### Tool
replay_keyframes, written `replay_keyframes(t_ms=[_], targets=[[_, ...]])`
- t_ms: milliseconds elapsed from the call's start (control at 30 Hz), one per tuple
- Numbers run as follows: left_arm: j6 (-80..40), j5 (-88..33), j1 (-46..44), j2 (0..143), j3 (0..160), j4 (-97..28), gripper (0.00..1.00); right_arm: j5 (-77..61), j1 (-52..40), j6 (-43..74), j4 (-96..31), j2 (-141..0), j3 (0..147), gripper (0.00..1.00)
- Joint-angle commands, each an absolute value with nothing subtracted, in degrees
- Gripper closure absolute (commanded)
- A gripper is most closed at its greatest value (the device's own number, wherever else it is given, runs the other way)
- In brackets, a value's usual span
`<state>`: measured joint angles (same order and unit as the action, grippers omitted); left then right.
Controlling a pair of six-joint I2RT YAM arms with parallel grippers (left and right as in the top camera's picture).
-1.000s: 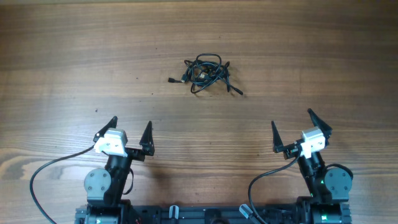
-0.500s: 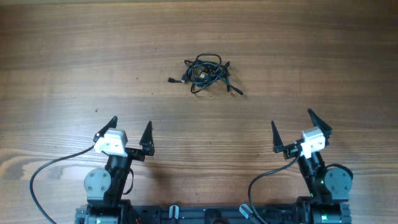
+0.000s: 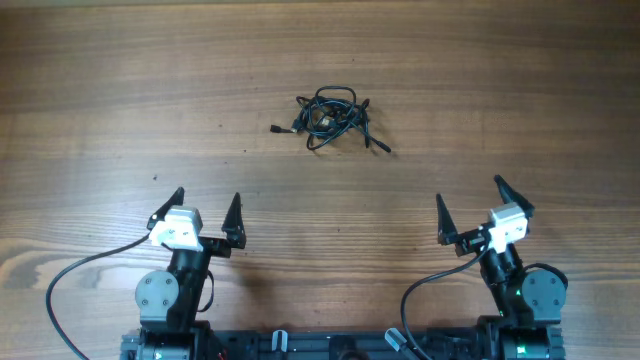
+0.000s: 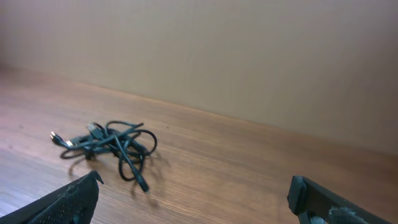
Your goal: Untangle cables
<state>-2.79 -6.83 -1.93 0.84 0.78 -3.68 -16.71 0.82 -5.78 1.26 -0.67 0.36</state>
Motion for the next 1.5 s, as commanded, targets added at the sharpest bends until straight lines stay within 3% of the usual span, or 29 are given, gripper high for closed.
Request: replay_keyframes(t_ms=[0, 167, 500, 733, 1100, 1333, 1467], targets=[[-1.9, -6.1, -2.1, 0.4, 0.3, -3.9, 0.00, -17.4, 1.1, -2.0, 1.4, -0.5, 0.3, 0.00], [-2.0, -13.1, -2.1, 0.8, 0.3, -3.2, 0.00, -21.5, 1.1, 4.7, 1.4, -2.5, 0.6, 0.00], [-9.5, -14.3, -2.1, 7.2, 3.7, -2.2, 0.00, -29.4, 1.1, 4.5, 0.7, -20.2, 11.7, 0.00], [-14.4, -21.5, -2.1, 21.4, 14.6, -7.9, 0.00, -37.8, 1.1, 7.7, -1.2, -33.0, 20.6, 0.00], [-17.6, -28.7, -2.1, 49.7, 40.4, -12.3, 0.00, -45.4, 1.1, 2.5, -29.0, -48.1, 46.7, 0.00], [-16.7, -29.1, -2.1, 77.0, 84.1, -36.9, 0.00, -44.4, 1.1, -8.0, -59.4, -69.7, 78.1, 0.00], [-16.8, -29.8, -2.1, 83.5, 94.7, -42.9, 0.00, -43.4, 1.1, -8.8, -66.6, -80.8, 91.3, 0.00]])
